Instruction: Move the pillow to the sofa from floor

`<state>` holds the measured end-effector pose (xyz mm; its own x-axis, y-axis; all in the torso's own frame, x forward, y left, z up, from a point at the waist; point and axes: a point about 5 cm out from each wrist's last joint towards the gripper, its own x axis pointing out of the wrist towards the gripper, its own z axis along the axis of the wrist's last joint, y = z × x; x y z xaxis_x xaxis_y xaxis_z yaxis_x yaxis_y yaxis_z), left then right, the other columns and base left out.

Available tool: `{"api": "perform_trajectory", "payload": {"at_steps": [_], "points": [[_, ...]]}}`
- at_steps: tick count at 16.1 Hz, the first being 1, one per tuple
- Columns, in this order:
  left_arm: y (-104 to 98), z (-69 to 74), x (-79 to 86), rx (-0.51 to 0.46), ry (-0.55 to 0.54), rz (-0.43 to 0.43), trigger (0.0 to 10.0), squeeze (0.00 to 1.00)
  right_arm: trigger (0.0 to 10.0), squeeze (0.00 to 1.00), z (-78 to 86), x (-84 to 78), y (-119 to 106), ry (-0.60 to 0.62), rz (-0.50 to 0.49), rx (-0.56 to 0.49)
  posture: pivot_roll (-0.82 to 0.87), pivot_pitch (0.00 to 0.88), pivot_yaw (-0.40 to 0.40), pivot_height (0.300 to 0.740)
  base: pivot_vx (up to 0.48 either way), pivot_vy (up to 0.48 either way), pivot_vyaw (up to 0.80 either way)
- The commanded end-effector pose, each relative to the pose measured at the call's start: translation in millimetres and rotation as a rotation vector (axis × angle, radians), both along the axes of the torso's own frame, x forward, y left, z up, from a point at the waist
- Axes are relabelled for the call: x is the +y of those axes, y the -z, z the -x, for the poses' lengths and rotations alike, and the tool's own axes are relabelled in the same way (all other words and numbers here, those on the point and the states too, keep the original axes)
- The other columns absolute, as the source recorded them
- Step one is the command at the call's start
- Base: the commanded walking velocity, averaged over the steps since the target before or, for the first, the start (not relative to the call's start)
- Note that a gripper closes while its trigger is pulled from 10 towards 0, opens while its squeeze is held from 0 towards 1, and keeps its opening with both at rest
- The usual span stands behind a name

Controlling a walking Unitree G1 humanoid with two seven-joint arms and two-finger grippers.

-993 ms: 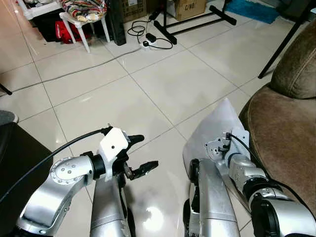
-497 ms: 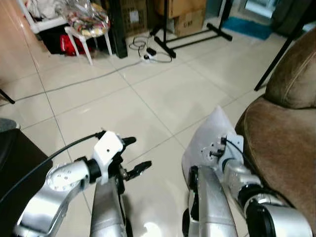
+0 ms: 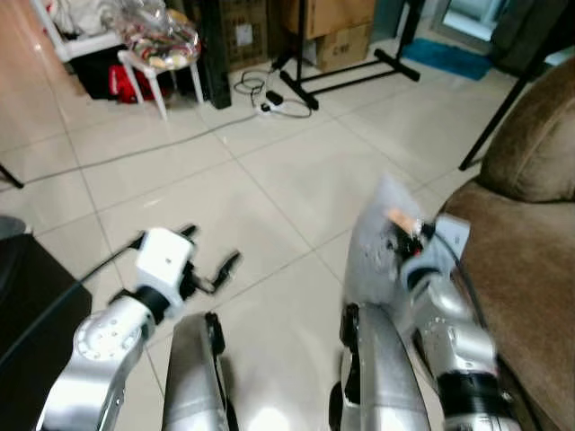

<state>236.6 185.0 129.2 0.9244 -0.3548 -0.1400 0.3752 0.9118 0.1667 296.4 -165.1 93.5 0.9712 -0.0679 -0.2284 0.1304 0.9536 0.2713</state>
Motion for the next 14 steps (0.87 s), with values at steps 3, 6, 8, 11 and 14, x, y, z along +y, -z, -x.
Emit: {"api": "perform_trajectory", "payload": {"at_steps": [3,6,8,11,14], "points": [[-11,1.8,-1.3,-0.049,-0.050,-0.012,10.0,0.00,10.0,0.00,6.5,20.9,-46,-0.113,0.006,-0.211,0.00,0.000,-0.006,0.473,0.000,0.000,0.00],[-14,-7.6,-4.6,-0.080,-0.051,-0.035,10.0,0.00,10.0,0.00,10.4,28.1,-56,-0.114,0.016,-0.198,0.00,0.000,-0.004,0.498,0.000,0.000,0.00],[-16,-10.9,-5.4,-0.089,-0.062,-0.049,10.0,0.00,10.0,0.00,10.5,30.0,-62,-0.122,0.025,-0.198,-0.01,0.000,-0.004,0.518,0.000,0.000,0.00],[-15,-15.8,-7.5,-0.103,-0.066,-0.080,10.0,0.00,10.0,0.00,9.0,29.1,-65,-0.106,0.022,-0.194,-0.01,0.000,-0.005,0.553,0.000,0.000,0.00],[-16,-17.5,-9.9,-0.105,-0.056,-0.083,10.0,0.00,10.0,0.00,8.1,28.1,-68,-0.099,0.026,-0.190,-0.01,0.000,-0.003,0.578,0.000,0.000,0.00]]}}
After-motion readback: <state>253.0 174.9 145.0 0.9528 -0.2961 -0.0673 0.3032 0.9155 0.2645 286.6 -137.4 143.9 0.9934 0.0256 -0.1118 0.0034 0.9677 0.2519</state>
